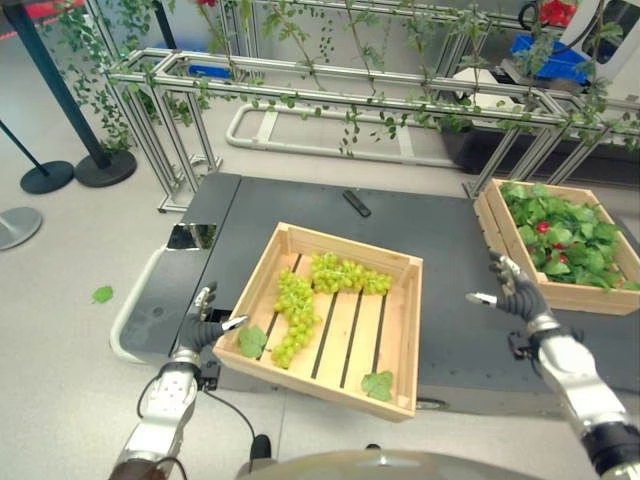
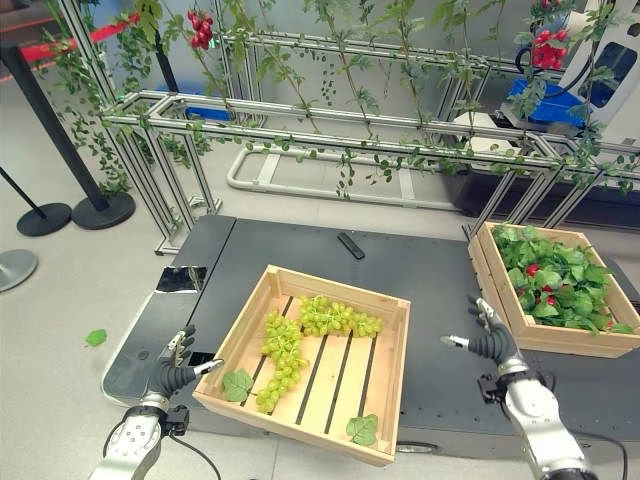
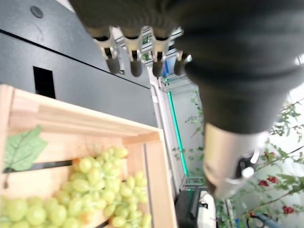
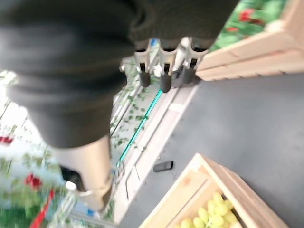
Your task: Pick up the fruits from the basket on one side to the basket on the other side
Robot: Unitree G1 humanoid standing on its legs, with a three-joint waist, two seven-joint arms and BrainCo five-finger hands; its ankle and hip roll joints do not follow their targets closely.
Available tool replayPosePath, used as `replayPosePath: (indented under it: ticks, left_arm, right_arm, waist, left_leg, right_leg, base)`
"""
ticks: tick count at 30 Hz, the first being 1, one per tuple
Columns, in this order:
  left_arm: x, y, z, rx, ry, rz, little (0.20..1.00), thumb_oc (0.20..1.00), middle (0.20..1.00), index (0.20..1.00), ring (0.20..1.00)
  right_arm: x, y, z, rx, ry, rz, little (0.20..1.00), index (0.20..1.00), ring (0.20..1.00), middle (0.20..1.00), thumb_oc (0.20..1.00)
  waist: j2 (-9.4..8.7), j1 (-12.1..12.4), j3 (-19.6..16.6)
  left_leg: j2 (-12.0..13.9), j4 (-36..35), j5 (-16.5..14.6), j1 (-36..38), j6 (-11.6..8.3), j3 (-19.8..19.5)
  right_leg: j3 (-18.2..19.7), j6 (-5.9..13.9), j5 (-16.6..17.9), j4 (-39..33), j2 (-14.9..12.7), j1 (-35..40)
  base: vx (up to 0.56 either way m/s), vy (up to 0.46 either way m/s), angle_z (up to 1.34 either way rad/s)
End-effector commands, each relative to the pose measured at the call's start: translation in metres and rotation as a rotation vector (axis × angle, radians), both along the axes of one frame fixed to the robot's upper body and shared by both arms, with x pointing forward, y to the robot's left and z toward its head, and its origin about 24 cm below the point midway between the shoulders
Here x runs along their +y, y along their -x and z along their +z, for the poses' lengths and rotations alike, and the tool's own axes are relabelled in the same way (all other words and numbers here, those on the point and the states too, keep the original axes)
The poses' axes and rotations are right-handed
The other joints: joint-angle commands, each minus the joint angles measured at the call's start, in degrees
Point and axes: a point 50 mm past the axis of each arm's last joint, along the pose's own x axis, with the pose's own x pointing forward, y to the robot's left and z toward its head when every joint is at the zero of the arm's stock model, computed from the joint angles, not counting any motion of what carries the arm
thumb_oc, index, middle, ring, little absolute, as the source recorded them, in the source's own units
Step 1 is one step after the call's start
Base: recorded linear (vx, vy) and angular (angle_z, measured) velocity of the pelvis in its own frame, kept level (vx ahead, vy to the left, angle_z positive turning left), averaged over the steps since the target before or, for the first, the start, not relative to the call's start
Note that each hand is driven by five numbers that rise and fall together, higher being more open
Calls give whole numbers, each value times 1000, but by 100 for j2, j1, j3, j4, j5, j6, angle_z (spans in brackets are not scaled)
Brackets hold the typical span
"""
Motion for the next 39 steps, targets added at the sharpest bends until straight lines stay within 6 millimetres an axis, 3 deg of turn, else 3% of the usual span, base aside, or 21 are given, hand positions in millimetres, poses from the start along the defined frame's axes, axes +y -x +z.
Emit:
replayPosePath:
  ticks: [1, 3, 6, 8, 9, 11, 12, 14, 15, 17, 18, 20, 24, 30, 39]
  left_arm:
    - [16, -24, 29, -134, -50, 1, 1000, 1000, 1000, 1000, 1000]
    - [14, -31, 36, -167, -54, -13, 1000, 1000, 1000, 1000, 1000]
    - [12, -35, 42, -197, -59, -20, 1000, 1000, 1000, 1000, 1000]
    - [11, -43, 53, -243, -89, -35, 1000, 1000, 1000, 1000, 1000]
    - [11, -43, 53, -244, -87, -33, 1000, 1000, 1000, 1000, 1000]
    - [9, -49, 62, -279, -108, -46, 1000, 1000, 1000, 1000, 1000]
    - [9, -49, 62, -281, -107, -45, 1000, 1000, 1000, 1000, 1000]
    - [7, -54, 67, -301, -120, -49, 1000, 1000, 1000, 1000, 1000]
    - [6, -62, 73, -323, -140, -51, 1000, 1000, 1000, 1000, 1000]
    - [6, -62, 73, -325, -138, -50, 1000, 1000, 1000, 1000, 1000]
    - [3, -68, 80, -348, -160, -62, 1000, 1000, 1000, 1000, 1000]
    - [3, -73, 86, -367, -160, -55, 1000, 1000, 1000, 1000, 1000]
    - [3, -77, 94, -401, -154, -34, 1000, 1000, 1000, 1000, 1000]
    - [6, -82, 110, -480, -118, 11, 1000, 1000, 1000, 1000, 1000]
    - [4, -82, 116, -516, -98, 38, 1000, 1000, 1000, 1000, 1000]
  right_arm:
    - [16, -37, 44, -115, 119, 138, 1000, 1000, 1000, 1000, 1000]
    - [42, -63, 65, -133, 248, 262, 1000, 1000, 1000, 1000, 1000]
    - [59, -75, 79, -169, 346, 337, 1000, 1000, 1000, 1000, 1000]
    - [71, -86, 106, -232, 607, 419, 1000, 1000, 1000, 1000, 1000]
    - [72, -86, 107, -234, 610, 421, 1000, 1000, 1000, 1000, 1000]
    - [70, -91, 116, -247, 847, 437, 1000, 1000, 1000, 1000, 1000]
    - [71, -92, 116, -249, 849, 437, 1000, 1000, 1000, 1000, 1000]
    - [66, -97, 119, -248, 1019, 431, 1000, 1000, 1000, 1000, 1000]
    - [68, -101, 126, -264, 1275, 471, 1000, 1000, 1000, 1000, 1000]
    - [69, -102, 127, -267, 1279, 471, 1000, 1000, 1000, 1000, 1000]
    - [65, -106, 125, -246, 1462, 487, 1000, 1000, 1000, 1000, 1000]
    - [70, -108, 124, -246, 1587, 518, 1000, 1000, 1000, 1000, 1000]
    - [87, -115, 131, -282, 1658, 539, 1000, 1000, 1000, 1000, 1000]
    - [87, -126, 159, -308, 1708, 459, 1000, 1000, 1000, 1000, 1000]
    - [88, -128, 165, -319, 1730, 441, 1000, 1000, 1000, 1000, 1000]
  waist:
    - [-209, 207, 365]
    - [-226, 320, 577]
    - [-227, 358, 741]
    - [-262, 483, 966]
    - [-252, 460, 969]
    - [-251, 546, 1130]
    - [-244, 531, 1133]
    - [-237, 602, 1277]
    - [-201, 634, 1453]
    - [-193, 607, 1445]
    - [-173, 656, 1549]
    - [-166, 686, 1668]
    - [-141, 699, 1908]
    - [-108, 714, 2299]
    - [-122, 726, 2433]
  left_leg:
    - [-95, 462, -552, -76, 172, 112]
    - [-98, 601, -553, -286, 179, 55]
    - [-90, 730, -555, -477, 174, -6]
    - [-104, 878, -528, -717, 150, -139]
    - [-104, 891, -532, -732, 150, -149]
    - [-114, 961, -493, -891, 132, -282]
    - [-115, 971, -495, -902, 131, -289]
    - [-110, 1023, -475, -1010, 119, -383]
    - [-103, 1168, -518, -1147, 92, -470]
    - [-115, 1166, -482, -1187, 99, -483]
    - [-125, 1301, -493, -1332, 93, -547]
    - [-129, 1486, -526, -1506, 80, -595]
    - [-137, 1869, -644, -1793, 80, -621]
    - [-120, 2410, -703, -2397, 40, -710]
    - [-98, 2656, -757, -2836, 1, -820]
  right_leg:
    - [152, 225, -263, 235, -34, -200]
    - [143, 204, -284, 440, -59, -429]
    - [113, 178, -327, 638, -56, -624]
    - [11, 147, -362, 789, -64, -811]
    - [2, 146, -367, 800, -65, -820]
    - [-120, 123, -435, 930, -68, -944]
    - [-126, 123, -443, 946, -70, -954]
    - [-195, 102, -510, 1100, -85, -1071]
    - [-226, 77, -622, 1320, -108, -1211]
    - [-238, 77, -594, 1315, -118, -1242]
    - [-286, 78, -632, 1447, -144, -1376]
    - [-292, 71, -679, 1594, -163, -1523]
    - [-269, 58, -807, 2040, -195, -1860]
    - [-293, -19, -1056, 2831, -307, -2519]
    - [-342, -92, -1303, 3288, -344, -3002]
  base:
    - [-83, 4, -1]
    - [-111, -1, -4]
    - [-88, -20, 2]
    - [-101, -54, 13]
    - [-64, -64, 29]
    - [-40, -56, 35]
    - [-35, -42, 39]
    - [-56, -54, 31]
    - [-76, -40, 14]
    - [-56, -23, 19]
    - [-60, -49, 26]
    - [-73, -48, 15]
    - [-59, -17, 8]
    - [-63, -34, 10]
    - [-32, -49, 5]
